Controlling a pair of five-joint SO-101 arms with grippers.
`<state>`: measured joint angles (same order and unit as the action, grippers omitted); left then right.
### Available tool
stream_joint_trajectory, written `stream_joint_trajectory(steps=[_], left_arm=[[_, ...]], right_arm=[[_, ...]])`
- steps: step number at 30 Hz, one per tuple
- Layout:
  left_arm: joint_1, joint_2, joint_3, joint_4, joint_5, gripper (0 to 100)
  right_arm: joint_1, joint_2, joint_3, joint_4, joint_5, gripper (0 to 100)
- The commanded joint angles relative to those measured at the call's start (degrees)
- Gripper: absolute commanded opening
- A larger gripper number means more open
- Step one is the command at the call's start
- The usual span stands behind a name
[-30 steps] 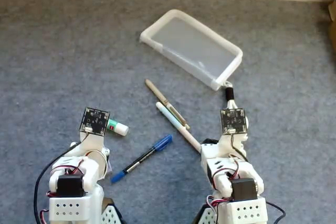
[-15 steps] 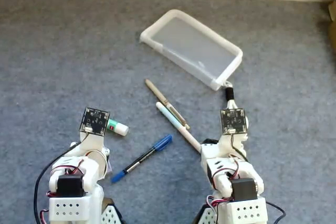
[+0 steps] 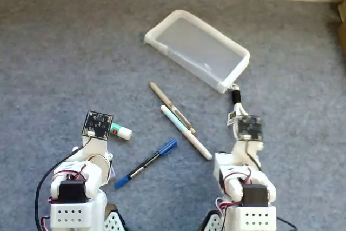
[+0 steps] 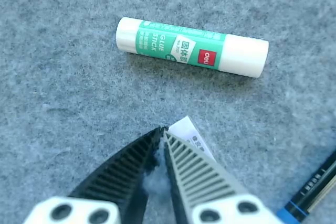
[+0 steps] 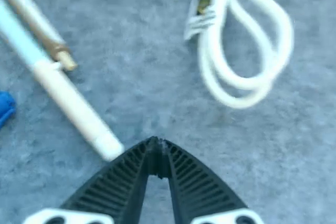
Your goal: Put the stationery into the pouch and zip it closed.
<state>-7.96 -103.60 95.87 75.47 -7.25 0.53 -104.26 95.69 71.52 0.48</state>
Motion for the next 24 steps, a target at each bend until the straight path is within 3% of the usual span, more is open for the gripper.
stream_joint_trajectory(steps=[1,5,9,14,24], left_arm=[[-0.84,-0.31,1.19,0.26,0.35,1],[-0.84,-0.31,1.19,0.26,0.35,1],[-0.84,-0.31,1.19,0.26,0.35,1],[-0.84,-0.31,1.19,0.26,0.35,1],[-0.75,-0.31,1.19,0.26,0.35,1]], right_arm=[[6.64,-1.01,-3.03,0.48,0.79,0.6],[6.73,-1.01,-8.04,0.48,2.2,0.8],[7.78,-1.01,-12.7,-0.22,14.68,0.7],[7.96,-0.84,-17.98,-5.14,15.12,0.9],[7.78,-0.4,-26.77,-5.41,17.05,3.4]])
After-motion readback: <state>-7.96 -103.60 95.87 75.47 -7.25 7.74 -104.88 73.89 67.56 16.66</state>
